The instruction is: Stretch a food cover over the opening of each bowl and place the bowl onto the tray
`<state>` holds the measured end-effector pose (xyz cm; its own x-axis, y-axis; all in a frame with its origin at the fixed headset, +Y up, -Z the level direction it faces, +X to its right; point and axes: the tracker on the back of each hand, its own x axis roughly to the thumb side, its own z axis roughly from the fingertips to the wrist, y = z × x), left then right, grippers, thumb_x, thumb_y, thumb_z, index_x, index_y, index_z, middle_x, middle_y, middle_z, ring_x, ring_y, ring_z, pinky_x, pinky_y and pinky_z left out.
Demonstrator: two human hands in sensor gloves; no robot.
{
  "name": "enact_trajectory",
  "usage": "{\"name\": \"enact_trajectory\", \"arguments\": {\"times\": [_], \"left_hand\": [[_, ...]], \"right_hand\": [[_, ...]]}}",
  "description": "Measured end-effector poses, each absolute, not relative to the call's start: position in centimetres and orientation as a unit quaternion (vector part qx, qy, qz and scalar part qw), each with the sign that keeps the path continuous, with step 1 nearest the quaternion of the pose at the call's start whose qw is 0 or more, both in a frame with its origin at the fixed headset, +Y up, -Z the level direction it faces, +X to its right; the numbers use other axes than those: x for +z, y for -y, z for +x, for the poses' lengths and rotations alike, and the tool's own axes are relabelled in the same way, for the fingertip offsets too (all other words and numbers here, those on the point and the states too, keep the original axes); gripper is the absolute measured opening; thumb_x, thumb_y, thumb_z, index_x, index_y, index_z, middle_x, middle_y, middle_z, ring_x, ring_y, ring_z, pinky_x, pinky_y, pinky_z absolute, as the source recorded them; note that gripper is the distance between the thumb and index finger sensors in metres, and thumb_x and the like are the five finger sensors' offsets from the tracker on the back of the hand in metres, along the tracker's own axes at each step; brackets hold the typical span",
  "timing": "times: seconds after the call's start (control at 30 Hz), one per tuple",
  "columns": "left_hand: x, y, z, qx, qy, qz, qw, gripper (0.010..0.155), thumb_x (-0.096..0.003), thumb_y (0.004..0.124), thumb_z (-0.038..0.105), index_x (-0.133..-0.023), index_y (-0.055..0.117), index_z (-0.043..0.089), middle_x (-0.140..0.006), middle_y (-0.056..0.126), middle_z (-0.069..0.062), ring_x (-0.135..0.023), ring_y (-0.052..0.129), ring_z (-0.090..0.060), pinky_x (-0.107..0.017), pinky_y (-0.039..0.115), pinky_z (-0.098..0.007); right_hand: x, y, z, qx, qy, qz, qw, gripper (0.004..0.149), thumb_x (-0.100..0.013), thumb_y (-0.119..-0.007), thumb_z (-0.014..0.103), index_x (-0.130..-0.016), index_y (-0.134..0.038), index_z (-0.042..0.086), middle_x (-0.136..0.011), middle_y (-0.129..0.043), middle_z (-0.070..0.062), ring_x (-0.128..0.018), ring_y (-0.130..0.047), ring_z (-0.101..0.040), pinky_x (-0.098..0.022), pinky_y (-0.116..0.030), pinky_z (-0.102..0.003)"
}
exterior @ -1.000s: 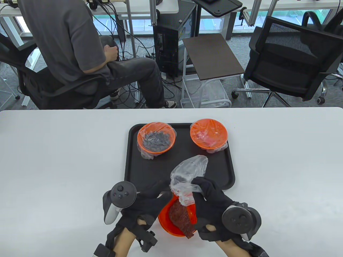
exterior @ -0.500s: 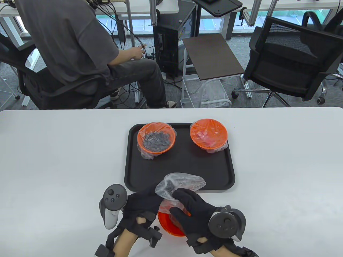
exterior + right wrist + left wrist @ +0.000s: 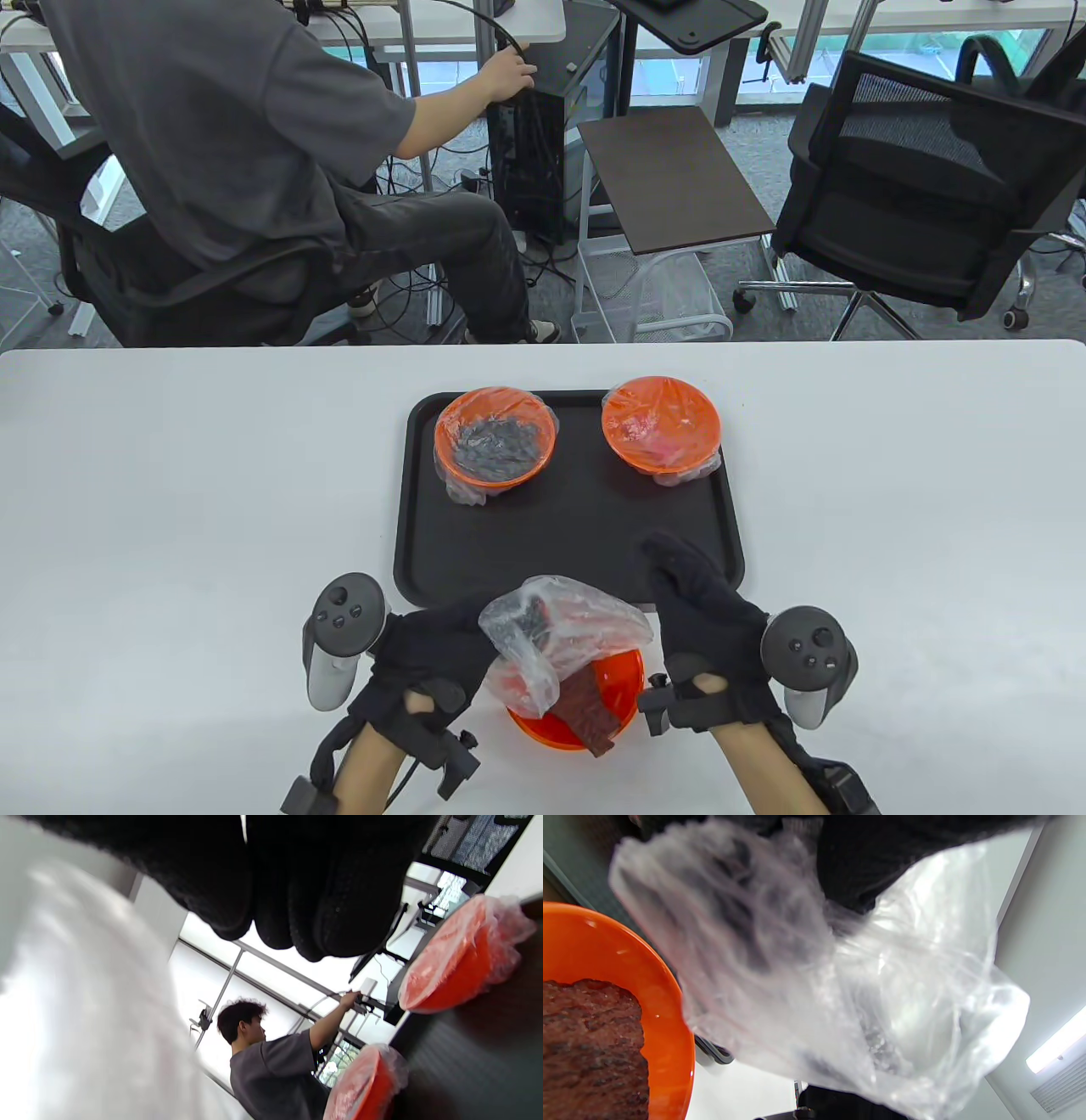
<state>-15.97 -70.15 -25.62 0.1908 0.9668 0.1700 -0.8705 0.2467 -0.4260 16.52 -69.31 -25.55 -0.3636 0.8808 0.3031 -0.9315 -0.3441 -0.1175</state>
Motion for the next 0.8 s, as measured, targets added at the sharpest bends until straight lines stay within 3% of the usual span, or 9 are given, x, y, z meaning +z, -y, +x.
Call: {"name": "enact_trajectory", "arguments": {"times": [0.17,0.33,0.43,0.6,0.8], "left_hand": [[-25.5,70.3,-15.2,0.588,0.199,-0.119,0.775,0.040,-0.0488,0.087,0.033,-0.088,0.094,0.027,-0.082,0.108,-0.005,-0.070,0.113,-0.032,-0.056,0.093,-0.049],[-25.5,70.6,-14.2,0.585,0.205,-0.126,0.775,0.040,-0.0493,0.088,0.033,-0.089,0.093,0.028,-0.083,0.108,-0.005,-0.071,0.113,-0.032,-0.057,0.094,-0.047],[-25.3,70.7,-13.5,0.588,0.212,-0.135,0.769,0.040,-0.0495,0.089,0.034,-0.088,0.094,0.029,-0.082,0.109,-0.005,-0.070,0.114,-0.032,-0.055,0.095,-0.047],[-25.1,70.8,-13.6,0.592,0.186,-0.117,0.775,0.041,-0.0488,0.092,0.037,-0.088,0.095,0.026,-0.077,0.112,-0.004,-0.062,0.117,-0.033,-0.048,0.099,-0.045],[-24.5,70.3,-14.3,0.559,0.130,-0.028,0.818,0.050,-0.0455,0.096,0.043,-0.092,0.089,0.026,-0.074,0.109,-0.001,-0.058,0.115,-0.031,-0.041,0.101,-0.042]], "right_hand": [[-25.4,70.0,13.8,0.799,0.032,0.194,0.568,0.075,-0.045,-0.095,0.039,-0.107,-0.068,0.008,-0.105,-0.071,-0.024,-0.087,-0.084,-0.050,-0.058,-0.083,-0.047],[-24.7,70.4,10.9,0.790,-0.028,0.250,0.559,0.085,-0.045,-0.094,0.041,-0.110,-0.055,0.003,-0.108,-0.063,-0.028,-0.090,-0.079,-0.053,-0.059,-0.080,-0.049],[-24.3,70.5,10.1,0.807,-0.014,0.248,0.536,0.080,-0.045,-0.094,0.036,-0.109,-0.059,0.003,-0.103,-0.073,-0.025,-0.085,-0.090,-0.048,-0.055,-0.087,-0.045],[-24.1,70.3,10.7,0.823,0.023,0.209,0.527,0.065,-0.043,-0.097,0.033,-0.098,-0.079,0.003,-0.087,-0.096,-0.020,-0.066,-0.110,-0.038,-0.039,-0.100,-0.036],[-23.9,70.0,11.9,0.828,0.072,0.152,0.535,0.046,-0.044,-0.095,0.030,-0.085,-0.095,0.009,-0.072,-0.109,-0.014,-0.050,-0.120,-0.030,-0.026,-0.105,-0.030]]}}
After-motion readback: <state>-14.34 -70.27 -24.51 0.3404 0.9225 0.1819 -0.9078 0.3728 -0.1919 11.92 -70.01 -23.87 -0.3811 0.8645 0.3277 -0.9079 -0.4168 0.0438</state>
